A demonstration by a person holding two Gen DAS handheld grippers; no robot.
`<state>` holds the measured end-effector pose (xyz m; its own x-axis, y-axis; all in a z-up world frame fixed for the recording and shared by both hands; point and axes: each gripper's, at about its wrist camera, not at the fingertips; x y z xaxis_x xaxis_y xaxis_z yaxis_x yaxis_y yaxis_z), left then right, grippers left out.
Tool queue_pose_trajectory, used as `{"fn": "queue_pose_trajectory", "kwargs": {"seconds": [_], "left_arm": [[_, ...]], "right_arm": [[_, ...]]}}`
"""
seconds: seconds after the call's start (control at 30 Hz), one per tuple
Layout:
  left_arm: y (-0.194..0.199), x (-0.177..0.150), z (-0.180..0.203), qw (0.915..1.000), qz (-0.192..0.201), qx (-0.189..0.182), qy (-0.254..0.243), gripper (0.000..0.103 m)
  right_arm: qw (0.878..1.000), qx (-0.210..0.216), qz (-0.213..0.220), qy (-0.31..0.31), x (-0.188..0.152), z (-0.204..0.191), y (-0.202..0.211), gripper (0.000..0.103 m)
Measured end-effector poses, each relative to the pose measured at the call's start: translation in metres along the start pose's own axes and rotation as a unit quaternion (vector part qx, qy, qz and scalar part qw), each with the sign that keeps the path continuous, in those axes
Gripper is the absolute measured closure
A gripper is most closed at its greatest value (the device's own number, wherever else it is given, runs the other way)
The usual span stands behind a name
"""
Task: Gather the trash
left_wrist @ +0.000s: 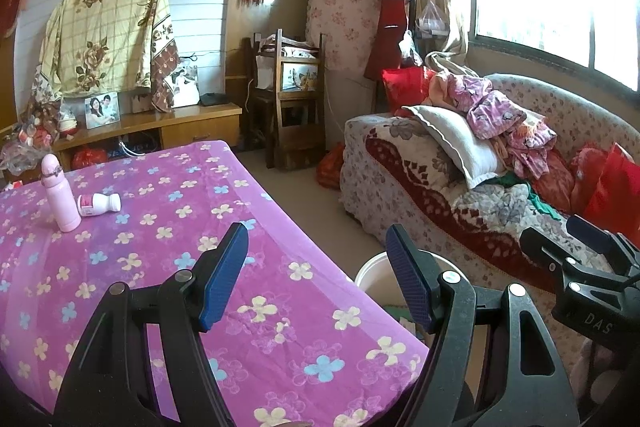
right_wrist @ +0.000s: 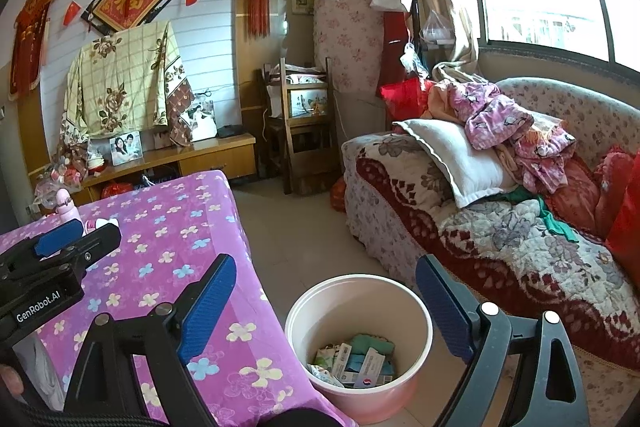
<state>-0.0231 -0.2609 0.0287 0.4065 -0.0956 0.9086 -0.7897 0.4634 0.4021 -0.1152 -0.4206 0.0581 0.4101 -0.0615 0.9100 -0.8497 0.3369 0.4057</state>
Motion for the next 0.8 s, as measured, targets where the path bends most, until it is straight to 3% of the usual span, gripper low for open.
{"fn": "queue_pose_trajectory", "kwargs": {"seconds": [0.8], "left_arm": [[0.0003, -0.0024, 0.0017, 1.0000, 0.000, 0.003, -0.002, 0.032]], "right_arm": [[1.000, 0.000, -0.002, 0.001, 0.0002, 0.0012, -0.0012, 0.013]]}}
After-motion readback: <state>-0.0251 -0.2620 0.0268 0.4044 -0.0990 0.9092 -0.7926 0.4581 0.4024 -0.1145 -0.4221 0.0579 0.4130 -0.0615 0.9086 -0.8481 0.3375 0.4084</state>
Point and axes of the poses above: each gripper's, at about its wrist camera, not at the fingertips, and y roughly against the way its jaws point, z to its right, x to its top, and after that the axes turned 4 degrees about x, right-handed
